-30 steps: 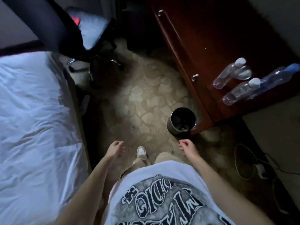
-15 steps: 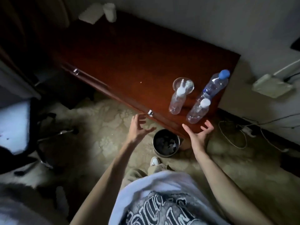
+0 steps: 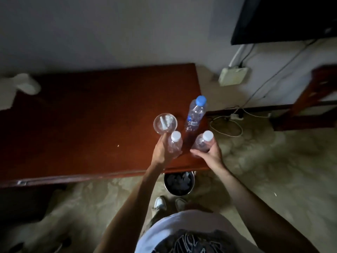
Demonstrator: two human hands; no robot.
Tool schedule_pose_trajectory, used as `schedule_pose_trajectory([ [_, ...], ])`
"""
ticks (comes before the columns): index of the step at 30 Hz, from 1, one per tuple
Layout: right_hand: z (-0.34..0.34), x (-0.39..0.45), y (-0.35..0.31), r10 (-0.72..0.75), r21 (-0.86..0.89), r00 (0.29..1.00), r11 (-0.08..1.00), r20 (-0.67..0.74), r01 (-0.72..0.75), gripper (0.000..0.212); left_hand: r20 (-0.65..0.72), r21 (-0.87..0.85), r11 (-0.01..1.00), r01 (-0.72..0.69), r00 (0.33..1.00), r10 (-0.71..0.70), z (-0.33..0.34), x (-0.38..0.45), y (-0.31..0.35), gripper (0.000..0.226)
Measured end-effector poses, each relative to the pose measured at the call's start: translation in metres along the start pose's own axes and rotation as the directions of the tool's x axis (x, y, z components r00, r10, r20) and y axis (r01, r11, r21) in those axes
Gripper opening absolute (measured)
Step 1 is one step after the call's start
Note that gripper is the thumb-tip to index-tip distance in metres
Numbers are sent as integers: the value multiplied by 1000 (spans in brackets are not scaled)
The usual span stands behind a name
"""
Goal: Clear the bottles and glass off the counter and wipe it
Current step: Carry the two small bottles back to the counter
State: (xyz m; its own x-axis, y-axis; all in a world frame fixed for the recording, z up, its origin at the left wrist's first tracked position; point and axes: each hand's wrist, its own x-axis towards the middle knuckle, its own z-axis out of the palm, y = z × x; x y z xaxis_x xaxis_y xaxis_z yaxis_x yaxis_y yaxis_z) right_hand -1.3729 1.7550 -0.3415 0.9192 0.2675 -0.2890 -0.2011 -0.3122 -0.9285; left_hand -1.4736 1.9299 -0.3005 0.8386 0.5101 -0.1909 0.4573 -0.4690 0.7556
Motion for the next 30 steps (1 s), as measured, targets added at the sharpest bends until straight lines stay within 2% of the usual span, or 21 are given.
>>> schedule_pose_trajectory([
  [4,-21,-23,4,46,48,992,998,-121,-40,80,-8,-12,998,-61,998,61,-1,4,-2,80],
  [9,-70,-75,22,133,50,945,991,-299,-124,65,211,-105,991,-85,972,106,32,1,16,79],
  [12,-103,-114,33,187,72,866,982,-463,-173,73,345,-142,983,-113,925,156,70,-5,39,63],
  [15,-134,-155,50,272,173,768,962,-580,-210,83,544,-179,983,-37,829,130,111,-19,71,58],
  [19,-174,-196,63,349,270,615,937,-707,-221,75,656,-208,962,-179,703,273,163,-39,110,76],
  [21,-196,-211,75,385,321,549,923,-742,-212,69,708,-203,958,-202,646,286,192,-53,130,74],
  [24,-231,-223,105,427,373,500,904,-753,-210,65,759,-179,963,-200,595,265,238,-76,157,79],
  [27,-277,-224,137,469,418,476,882,-744,-215,68,779,-134,980,-147,596,196,297,-92,182,81],
  [30,-348,-216,159,475,424,483,879,-736,-218,67,781,-114,990,-80,608,139,359,-104,219,79],
])
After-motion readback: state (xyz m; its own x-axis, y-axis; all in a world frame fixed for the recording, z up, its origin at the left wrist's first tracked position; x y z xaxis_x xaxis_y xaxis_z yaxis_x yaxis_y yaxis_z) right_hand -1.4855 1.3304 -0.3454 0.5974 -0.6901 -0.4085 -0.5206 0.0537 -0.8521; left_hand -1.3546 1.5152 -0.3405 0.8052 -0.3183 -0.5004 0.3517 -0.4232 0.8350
